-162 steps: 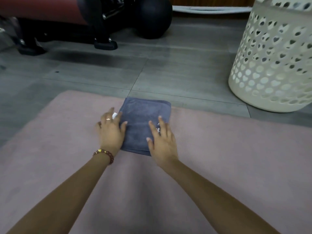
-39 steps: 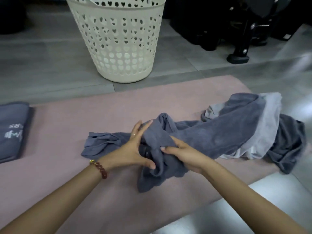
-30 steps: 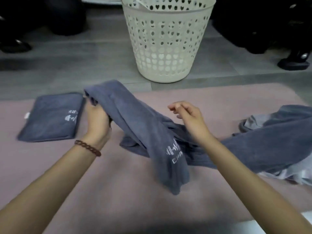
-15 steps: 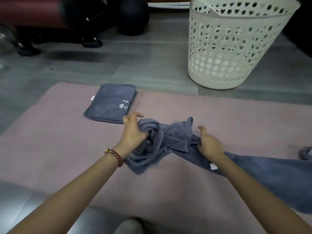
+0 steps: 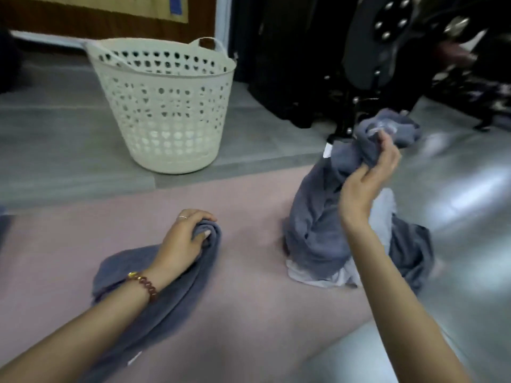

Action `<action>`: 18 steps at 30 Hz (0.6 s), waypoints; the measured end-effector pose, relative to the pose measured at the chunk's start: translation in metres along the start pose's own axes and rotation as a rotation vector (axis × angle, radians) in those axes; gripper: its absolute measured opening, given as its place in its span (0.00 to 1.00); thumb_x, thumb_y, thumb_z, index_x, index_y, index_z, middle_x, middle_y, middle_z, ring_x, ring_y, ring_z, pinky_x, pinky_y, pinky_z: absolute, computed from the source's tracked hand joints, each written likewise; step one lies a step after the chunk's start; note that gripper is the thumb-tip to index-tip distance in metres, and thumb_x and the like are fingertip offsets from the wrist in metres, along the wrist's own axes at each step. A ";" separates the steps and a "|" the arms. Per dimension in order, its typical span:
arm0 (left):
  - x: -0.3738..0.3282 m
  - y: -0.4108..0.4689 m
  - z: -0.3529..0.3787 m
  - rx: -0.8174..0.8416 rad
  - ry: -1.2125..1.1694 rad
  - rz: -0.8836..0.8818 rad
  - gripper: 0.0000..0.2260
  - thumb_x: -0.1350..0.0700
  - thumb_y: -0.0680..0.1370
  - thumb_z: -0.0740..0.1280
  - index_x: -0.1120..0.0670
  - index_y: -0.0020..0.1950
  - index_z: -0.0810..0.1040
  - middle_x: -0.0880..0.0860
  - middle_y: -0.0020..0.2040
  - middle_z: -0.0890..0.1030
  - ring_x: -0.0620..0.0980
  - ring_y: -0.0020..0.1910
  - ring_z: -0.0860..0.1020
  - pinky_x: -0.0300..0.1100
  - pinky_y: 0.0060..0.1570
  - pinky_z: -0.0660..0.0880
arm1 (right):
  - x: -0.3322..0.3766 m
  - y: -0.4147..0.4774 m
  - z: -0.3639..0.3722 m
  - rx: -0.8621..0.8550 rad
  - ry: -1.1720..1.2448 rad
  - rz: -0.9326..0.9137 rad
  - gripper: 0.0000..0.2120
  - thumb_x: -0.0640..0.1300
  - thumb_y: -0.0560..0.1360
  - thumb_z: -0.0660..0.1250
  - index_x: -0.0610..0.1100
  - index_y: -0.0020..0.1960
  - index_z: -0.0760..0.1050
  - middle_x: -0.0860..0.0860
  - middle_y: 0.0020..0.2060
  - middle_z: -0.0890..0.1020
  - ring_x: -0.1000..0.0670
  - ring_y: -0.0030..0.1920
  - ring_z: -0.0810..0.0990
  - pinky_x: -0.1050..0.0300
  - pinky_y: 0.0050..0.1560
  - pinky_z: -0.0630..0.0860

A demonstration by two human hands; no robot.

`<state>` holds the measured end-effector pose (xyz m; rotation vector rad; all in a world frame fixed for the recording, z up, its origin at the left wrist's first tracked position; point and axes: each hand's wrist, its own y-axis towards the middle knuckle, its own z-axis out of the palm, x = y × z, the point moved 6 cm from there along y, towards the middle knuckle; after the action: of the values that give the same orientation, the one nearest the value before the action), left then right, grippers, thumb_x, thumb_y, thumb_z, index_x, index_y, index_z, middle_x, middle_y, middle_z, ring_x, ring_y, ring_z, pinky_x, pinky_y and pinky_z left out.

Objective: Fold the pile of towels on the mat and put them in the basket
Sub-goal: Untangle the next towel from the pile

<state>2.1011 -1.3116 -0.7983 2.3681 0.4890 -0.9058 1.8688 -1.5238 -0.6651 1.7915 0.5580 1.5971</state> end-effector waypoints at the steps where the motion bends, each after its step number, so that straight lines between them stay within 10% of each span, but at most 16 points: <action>1: -0.008 0.008 0.009 0.006 -0.008 0.038 0.13 0.69 0.72 0.64 0.56 0.52 0.79 0.53 0.51 0.76 0.39 0.50 0.68 0.19 0.54 0.59 | -0.004 0.011 -0.006 0.072 -0.109 -0.083 0.30 0.24 0.67 0.51 0.41 0.67 0.68 0.39 0.65 0.66 0.52 0.67 0.65 0.66 0.69 0.60; 9: -0.010 0.011 0.052 0.050 -0.056 0.012 0.14 0.72 0.71 0.65 0.57 0.50 0.80 0.55 0.51 0.78 0.47 0.51 0.72 0.25 0.53 0.62 | -0.156 -0.064 -0.017 1.207 -0.811 0.351 0.24 0.33 0.77 0.57 0.47 0.71 0.67 0.44 0.68 0.71 0.43 0.68 0.68 0.54 0.68 0.64; 15: 0.003 -0.004 0.031 0.037 -0.086 -0.050 0.18 0.73 0.67 0.70 0.59 0.54 0.79 0.55 0.53 0.78 0.48 0.54 0.71 0.30 0.56 0.62 | -0.105 -0.104 0.030 1.638 -1.151 0.319 0.11 0.46 0.76 0.64 0.39 0.52 0.74 0.41 0.51 0.76 0.43 0.49 0.75 0.53 0.48 0.74; 18: 0.019 -0.011 0.028 0.048 -0.068 -0.164 0.20 0.68 0.69 0.72 0.56 0.58 0.76 0.53 0.56 0.75 0.50 0.52 0.73 0.38 0.55 0.67 | -0.048 -0.126 0.067 1.610 -0.795 0.221 0.20 0.49 0.78 0.61 0.43 0.67 0.69 0.44 0.61 0.75 0.44 0.56 0.75 0.56 0.50 0.72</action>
<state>2.0953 -1.3174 -0.8331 2.3582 0.6483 -1.0788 1.9409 -1.4839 -0.7909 3.3714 1.4385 0.0880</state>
